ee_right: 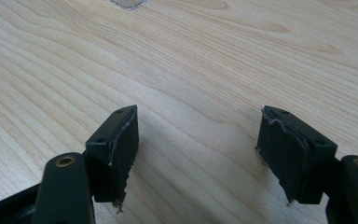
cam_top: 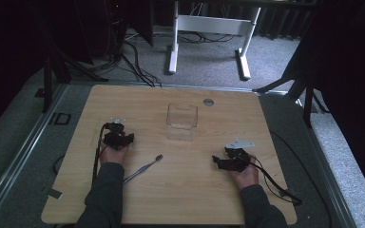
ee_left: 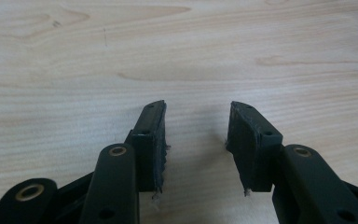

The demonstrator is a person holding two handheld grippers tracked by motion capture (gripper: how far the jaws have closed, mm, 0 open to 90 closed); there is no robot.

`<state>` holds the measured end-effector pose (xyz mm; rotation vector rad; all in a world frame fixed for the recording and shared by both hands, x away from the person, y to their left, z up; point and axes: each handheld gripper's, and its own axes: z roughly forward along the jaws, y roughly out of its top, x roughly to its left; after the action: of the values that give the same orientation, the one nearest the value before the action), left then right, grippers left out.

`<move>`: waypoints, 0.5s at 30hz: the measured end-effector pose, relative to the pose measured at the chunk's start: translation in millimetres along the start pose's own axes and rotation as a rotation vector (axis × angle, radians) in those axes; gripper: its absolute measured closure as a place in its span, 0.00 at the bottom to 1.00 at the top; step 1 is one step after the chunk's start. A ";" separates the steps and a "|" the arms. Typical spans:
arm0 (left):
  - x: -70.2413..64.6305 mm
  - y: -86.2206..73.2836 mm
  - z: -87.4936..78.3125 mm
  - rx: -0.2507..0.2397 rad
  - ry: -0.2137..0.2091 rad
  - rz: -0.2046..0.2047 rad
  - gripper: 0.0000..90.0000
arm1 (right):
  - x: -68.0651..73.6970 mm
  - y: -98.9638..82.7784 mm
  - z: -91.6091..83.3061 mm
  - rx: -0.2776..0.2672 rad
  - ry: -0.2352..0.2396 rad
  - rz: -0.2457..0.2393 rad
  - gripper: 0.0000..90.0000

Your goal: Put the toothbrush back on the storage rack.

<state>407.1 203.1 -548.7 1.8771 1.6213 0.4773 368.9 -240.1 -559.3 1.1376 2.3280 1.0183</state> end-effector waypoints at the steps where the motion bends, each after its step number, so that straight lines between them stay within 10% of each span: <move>1: -0.3 -0.8 -3.1 0.004 -0.012 0.020 0.63 | 0.0 -0.1 -0.2 0.000 0.000 0.001 0.32; 15: -2.5 0.5 -42.3 -0.062 -0.131 0.106 0.62 | 0.3 -0.2 -0.2 0.000 -0.002 0.000 0.32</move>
<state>380.5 209.5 -516.3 1.9140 1.4124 0.4348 368.5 -240.1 -559.4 1.1382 2.3258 1.0171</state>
